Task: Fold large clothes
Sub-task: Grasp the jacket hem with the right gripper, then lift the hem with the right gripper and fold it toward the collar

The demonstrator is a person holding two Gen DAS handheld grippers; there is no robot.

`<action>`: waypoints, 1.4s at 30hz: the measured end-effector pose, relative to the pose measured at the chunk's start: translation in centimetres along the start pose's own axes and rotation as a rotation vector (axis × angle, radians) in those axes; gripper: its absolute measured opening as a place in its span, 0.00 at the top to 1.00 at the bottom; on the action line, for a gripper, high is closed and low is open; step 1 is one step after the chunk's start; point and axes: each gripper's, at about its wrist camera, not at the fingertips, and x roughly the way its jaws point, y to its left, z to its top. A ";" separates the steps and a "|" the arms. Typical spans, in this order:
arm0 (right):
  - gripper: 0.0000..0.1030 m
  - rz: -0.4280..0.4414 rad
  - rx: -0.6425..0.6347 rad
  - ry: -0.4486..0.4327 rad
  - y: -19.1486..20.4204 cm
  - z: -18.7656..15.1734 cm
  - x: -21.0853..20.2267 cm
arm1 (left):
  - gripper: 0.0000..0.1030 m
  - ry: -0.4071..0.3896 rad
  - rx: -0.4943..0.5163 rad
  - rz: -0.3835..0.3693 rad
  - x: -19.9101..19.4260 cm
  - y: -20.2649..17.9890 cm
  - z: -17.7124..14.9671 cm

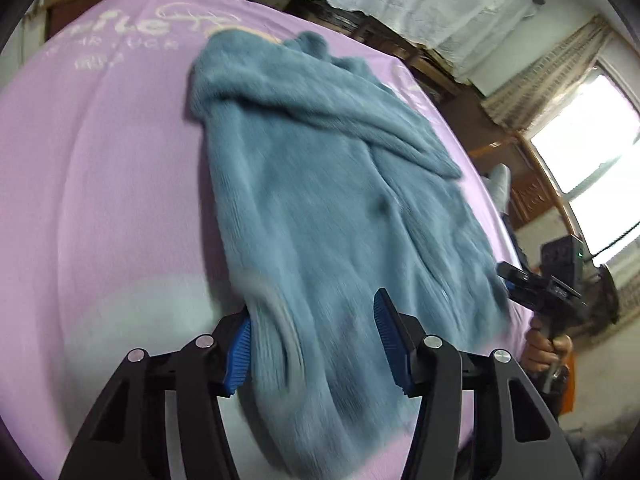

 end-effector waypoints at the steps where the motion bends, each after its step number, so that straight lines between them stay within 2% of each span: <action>1: 0.55 -0.002 -0.011 0.001 0.2 -0.7 -0.4 | 0.49 -0.001 0.016 0.005 -0.1 -0.4 -0.7; 3: 0.58 0.003 -0.022 0.005 0.6 -1.6 -0.9 | 0.54 -0.003 0.041 0.013 -0.2 -1.0 -1.7; 7: 0.74 0.004 -0.048 0.020 1.2 -3.3 -0.9 | 0.65 -0.019 0.063 0.035 0.0 -1.2 -2.2; 10: 0.80 -0.037 -0.084 0.006 1.6 -3.8 -0.7 | 0.71 -0.023 0.054 0.028 0.0 -0.8 -2.1; 12: 0.83 -0.041 -0.090 0.000 1.8 -4.0 -0.5 | 0.84 -0.027 0.044 0.046 0.0 -0.5 -2.0; 14: 0.85 -0.038 -0.086 -0.005 1.6 -4.1 -0.5 | 0.86 -0.035 0.030 0.035 -0.1 -0.2 -2.2; 23: 0.87 0.039 -0.047 -0.041 1.2 -3.5 -1.7 | 0.88 -0.094 0.014 0.016 -1.9 0.0 -2.0; 30: 0.87 0.118 -0.037 -0.072 1.6 -1.7 -3.2 | 0.88 -0.143 0.051 0.016 -3.6 -1.5 0.0; 42: 0.87 0.152 -0.066 -0.112 4.3 2.7 -4.1 | 0.88 -0.182 0.091 0.017 -4.8 -2.9 4.5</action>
